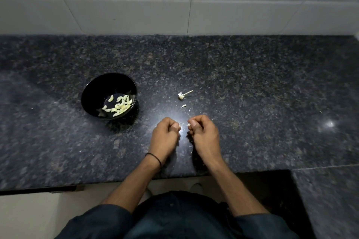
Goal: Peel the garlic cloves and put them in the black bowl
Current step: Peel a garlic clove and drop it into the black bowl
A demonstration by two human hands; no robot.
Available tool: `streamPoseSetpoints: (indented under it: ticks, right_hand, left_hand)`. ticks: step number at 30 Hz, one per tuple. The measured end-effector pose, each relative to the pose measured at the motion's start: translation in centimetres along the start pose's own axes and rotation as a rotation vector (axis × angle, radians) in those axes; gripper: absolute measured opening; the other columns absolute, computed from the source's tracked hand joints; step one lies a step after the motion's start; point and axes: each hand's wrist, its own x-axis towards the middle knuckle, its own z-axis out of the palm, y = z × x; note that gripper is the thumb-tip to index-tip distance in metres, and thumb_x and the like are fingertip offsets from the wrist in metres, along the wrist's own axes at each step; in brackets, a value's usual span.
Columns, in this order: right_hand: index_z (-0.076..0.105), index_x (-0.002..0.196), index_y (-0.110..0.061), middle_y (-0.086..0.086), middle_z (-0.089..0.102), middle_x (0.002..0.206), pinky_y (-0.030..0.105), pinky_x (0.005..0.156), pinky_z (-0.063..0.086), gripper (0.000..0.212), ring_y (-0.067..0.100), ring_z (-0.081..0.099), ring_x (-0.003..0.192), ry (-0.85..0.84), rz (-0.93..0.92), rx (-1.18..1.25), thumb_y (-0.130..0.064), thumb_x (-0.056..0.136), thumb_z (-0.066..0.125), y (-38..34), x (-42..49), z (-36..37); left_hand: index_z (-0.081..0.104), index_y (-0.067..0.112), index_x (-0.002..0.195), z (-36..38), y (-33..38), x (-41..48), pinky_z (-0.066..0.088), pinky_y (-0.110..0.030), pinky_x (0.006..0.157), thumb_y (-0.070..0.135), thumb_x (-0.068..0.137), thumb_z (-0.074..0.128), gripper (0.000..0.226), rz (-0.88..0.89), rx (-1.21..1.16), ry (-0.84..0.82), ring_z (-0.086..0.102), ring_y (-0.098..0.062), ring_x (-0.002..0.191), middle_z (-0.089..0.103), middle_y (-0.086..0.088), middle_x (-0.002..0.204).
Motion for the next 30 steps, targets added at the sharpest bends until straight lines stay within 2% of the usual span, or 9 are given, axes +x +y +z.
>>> streamPoseSetpoints:
  ticks: [3,4,6,10,15,19,24,26,30]
  right_hand:
    - [0.065,0.089,-0.014,0.000,0.070,0.077,0.023,0.065,0.052,0.011,0.007,0.063,0.067,0.001,0.010,0.034,-0.013,0.099,0.061,0.2,0.3,-0.6]
    - [0.066,0.090,-0.013,0.001,0.070,0.077,0.024,0.064,0.053,0.011,0.008,0.062,0.066,-0.013,0.034,0.076,-0.012,0.099,0.060,0.2,0.3,-0.5]
    - [0.067,0.093,-0.011,0.000,0.069,0.075,0.027,0.061,0.053,0.010,0.008,0.061,0.064,-0.030,0.074,0.148,-0.010,0.099,0.060,0.2,0.2,-0.3]
    - [0.068,0.095,-0.008,0.005,0.071,0.076,0.025,0.058,0.053,0.008,0.010,0.061,0.064,-0.022,0.076,0.191,-0.009,0.098,0.062,-0.1,0.3,-0.2]
    - [0.068,0.093,-0.008,0.014,0.073,0.079,0.028,0.059,0.054,0.009,0.015,0.062,0.065,-0.027,0.091,0.235,-0.011,0.099,0.061,-0.4,0.2,-0.1]
    - [0.069,0.091,-0.010,0.008,0.073,0.076,0.028,0.059,0.054,0.009,0.014,0.064,0.065,-0.022,0.091,0.232,-0.011,0.097,0.063,-0.5,0.4,0.2]
    - [0.068,0.088,-0.012,0.008,0.073,0.075,0.030,0.055,0.054,0.010,0.013,0.062,0.063,-0.031,0.101,0.206,-0.012,0.097,0.064,-1.0,0.4,0.4]
    - [0.068,0.084,-0.013,0.006,0.072,0.073,0.029,0.056,0.053,0.013,0.012,0.062,0.062,-0.023,0.082,0.149,-0.013,0.097,0.064,-1.1,0.4,0.4]
    - [0.066,0.083,-0.014,0.000,0.071,0.072,0.017,0.059,0.050,0.016,0.013,0.067,0.065,0.028,0.007,-0.031,-0.017,0.098,0.062,-1.3,0.3,0.6]
  left_hand:
    - [0.059,0.016,0.081,-0.2,-0.1,-0.1,0.041,-0.008,0.057,0.012,0.097,0.057,0.016,0.069,0.161,-0.016,0.057,0.001,0.060,0.066,0.003,0.073]
    - [0.060,0.016,0.082,-0.2,0.0,-0.2,0.039,-0.006,0.058,0.012,0.096,0.059,0.014,0.103,0.213,-0.012,0.056,0.005,0.064,0.065,0.007,0.074]
    - [0.062,0.018,0.083,-0.1,0.1,-0.1,0.038,-0.004,0.063,0.011,0.092,0.064,0.012,0.161,0.273,-0.009,0.057,0.001,0.071,0.064,0.012,0.077]
    - [0.061,0.024,0.084,0.1,0.3,0.1,0.039,-0.006,0.063,0.010,0.087,0.069,0.016,0.216,0.289,-0.024,0.059,-0.002,0.073,0.066,0.010,0.078]
    - [0.069,0.018,0.099,0.0,0.7,-0.3,0.039,0.000,0.072,0.000,0.092,0.056,0.024,0.319,0.250,-0.043,0.062,0.011,0.079,0.073,0.010,0.091]
    - [0.073,0.024,0.095,-0.2,1.4,-0.6,0.040,-0.004,0.066,0.020,0.096,0.063,0.011,0.334,0.197,-0.020,0.064,0.008,0.076,0.074,0.014,0.085]
    - [0.076,0.020,0.085,-0.4,0.8,0.7,0.057,-0.029,0.078,0.010,0.089,0.068,0.013,0.217,0.042,0.001,0.071,-0.005,0.078,0.075,0.010,0.080]
    - [0.077,0.017,0.083,-0.4,0.8,0.7,0.058,-0.031,0.077,0.008,0.089,0.069,0.013,0.179,0.012,-0.014,0.073,-0.007,0.076,0.076,0.007,0.078]
    - [0.075,0.017,0.080,-0.3,0.5,0.8,0.062,-0.046,0.076,0.014,0.091,0.067,0.014,0.089,-0.093,-0.065,0.075,-0.021,0.072,0.075,-0.002,0.073]
